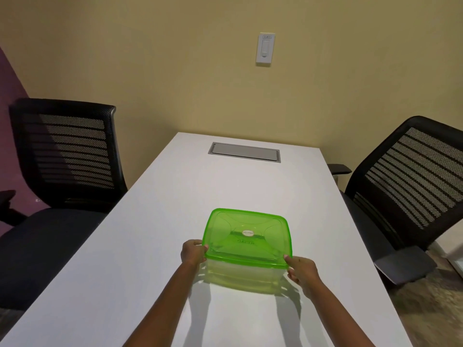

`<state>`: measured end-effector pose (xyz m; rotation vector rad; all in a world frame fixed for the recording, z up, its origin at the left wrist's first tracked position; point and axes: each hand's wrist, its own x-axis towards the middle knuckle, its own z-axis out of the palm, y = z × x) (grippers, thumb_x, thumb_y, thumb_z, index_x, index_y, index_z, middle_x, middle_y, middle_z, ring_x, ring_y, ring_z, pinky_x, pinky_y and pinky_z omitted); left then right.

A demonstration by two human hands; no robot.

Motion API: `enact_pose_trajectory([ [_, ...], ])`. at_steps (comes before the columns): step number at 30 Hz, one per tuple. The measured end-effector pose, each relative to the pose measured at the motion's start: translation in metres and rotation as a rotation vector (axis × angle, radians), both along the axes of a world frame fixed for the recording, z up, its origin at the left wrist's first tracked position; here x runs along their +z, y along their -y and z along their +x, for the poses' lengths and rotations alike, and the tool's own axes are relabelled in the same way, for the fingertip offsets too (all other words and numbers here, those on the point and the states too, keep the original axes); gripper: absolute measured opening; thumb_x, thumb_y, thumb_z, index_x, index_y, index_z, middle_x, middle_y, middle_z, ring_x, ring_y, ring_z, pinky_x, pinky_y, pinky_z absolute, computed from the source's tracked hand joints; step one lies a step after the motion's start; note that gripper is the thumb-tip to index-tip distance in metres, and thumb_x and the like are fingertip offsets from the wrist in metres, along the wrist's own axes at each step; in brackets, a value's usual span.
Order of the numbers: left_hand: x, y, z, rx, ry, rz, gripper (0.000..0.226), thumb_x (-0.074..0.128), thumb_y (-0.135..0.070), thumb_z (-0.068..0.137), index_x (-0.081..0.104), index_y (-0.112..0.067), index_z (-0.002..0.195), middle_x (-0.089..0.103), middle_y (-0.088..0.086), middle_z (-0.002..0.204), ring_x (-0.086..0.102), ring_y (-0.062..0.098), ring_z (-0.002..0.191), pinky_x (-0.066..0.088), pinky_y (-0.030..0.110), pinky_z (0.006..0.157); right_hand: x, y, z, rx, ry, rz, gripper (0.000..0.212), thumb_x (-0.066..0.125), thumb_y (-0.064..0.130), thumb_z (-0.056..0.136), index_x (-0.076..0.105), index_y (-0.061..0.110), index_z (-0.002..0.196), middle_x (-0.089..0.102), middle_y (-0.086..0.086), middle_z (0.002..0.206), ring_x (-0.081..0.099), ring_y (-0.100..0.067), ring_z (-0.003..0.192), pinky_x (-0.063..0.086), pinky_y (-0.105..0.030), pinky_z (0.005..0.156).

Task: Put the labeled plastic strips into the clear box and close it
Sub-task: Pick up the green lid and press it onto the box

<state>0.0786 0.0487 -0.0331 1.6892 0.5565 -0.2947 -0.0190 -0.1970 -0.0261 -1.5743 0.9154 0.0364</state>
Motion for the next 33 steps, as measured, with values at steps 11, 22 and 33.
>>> enact_pose_trajectory([
  [11, 0.0, 0.0, 0.0, 0.001, 0.005, 0.005, 0.031, 0.06, 0.007, 0.086, 0.057, 0.012, 0.116, 0.062, 0.023, 0.095, 0.048, 0.019, 0.051, 0.045, 0.028, 0.055, -0.004, -0.003, 0.01, -0.182, -0.035, 0.077, 0.031, 0.067, 0.004, 0.084, 0.048, 0.0, 0.061, 0.046, -0.012, 0.057, 0.042, -0.021, 0.047, 0.041, -0.032, 0.053],
  [22, 0.006, 0.001, -0.003, -0.025, 0.023, 0.061, 0.031, 0.059, 0.005, 0.087, 0.057, 0.01, 0.118, 0.064, 0.032, 0.114, 0.055, 0.024, 0.058, 0.052, 0.037, 0.069, 0.008, -0.005, 0.02, -0.153, -0.092, 0.126, 0.01, 0.058, 0.0, 0.09, 0.051, -0.006, 0.092, 0.05, -0.027, 0.097, 0.05, -0.031, 0.087, 0.051, -0.041, 0.074],
  [33, 0.019, 0.101, -0.065, -1.048, 0.642, 0.93, 0.051, 0.041, -0.017, 0.098, 0.028, -0.013, 0.147, 0.021, 0.011, 0.159, 0.015, 0.022, 0.148, 0.013, 0.037, 0.122, 0.013, -0.003, -0.003, -0.136, -0.008, 0.311, 0.028, 0.064, 0.007, 0.087, 0.047, 0.002, 0.065, 0.044, -0.01, 0.061, 0.045, -0.019, 0.054, 0.048, -0.027, 0.05],
])
